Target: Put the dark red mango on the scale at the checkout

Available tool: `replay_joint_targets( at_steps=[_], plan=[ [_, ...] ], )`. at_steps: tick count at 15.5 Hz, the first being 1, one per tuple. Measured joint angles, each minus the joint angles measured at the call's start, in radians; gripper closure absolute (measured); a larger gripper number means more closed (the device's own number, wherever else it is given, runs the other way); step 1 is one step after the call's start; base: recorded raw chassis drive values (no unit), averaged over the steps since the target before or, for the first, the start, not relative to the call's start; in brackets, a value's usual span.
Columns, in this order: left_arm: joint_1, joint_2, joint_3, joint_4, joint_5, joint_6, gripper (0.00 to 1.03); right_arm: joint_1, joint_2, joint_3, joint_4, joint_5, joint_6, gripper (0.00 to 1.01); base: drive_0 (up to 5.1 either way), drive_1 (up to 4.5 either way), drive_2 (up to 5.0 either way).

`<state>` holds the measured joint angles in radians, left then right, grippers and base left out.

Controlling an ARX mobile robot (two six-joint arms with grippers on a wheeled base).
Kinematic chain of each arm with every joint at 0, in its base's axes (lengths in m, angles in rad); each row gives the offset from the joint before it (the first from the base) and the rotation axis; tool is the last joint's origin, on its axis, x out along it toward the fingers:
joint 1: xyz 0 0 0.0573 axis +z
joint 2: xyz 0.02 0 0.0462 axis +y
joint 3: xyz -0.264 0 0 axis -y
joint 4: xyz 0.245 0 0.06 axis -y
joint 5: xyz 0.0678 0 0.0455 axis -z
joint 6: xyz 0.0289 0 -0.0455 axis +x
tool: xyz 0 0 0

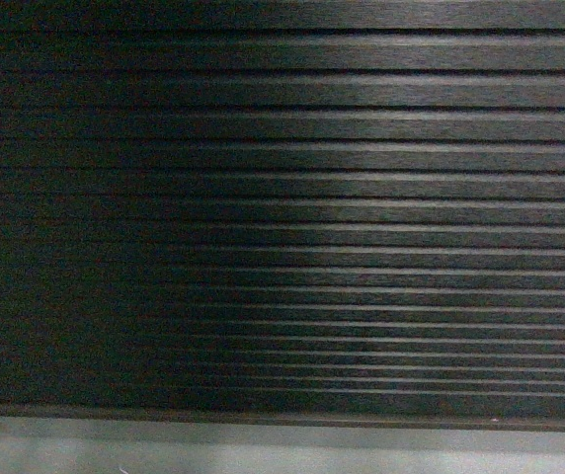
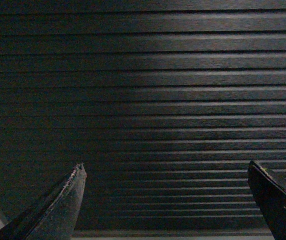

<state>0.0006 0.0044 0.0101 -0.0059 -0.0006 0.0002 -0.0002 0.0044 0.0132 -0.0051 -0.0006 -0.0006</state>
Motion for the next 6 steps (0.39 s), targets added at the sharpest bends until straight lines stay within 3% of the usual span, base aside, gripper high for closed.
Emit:
replay_joint_targets(
  at_steps=[6],
  plan=[
    [0.000, 0.000, 0.000, 0.000, 0.000, 0.000, 0.05, 0.000, 0.000, 0.000, 0.000, 0.000, 0.000, 0.03, 0.0, 0.00, 0.0]
  ],
)
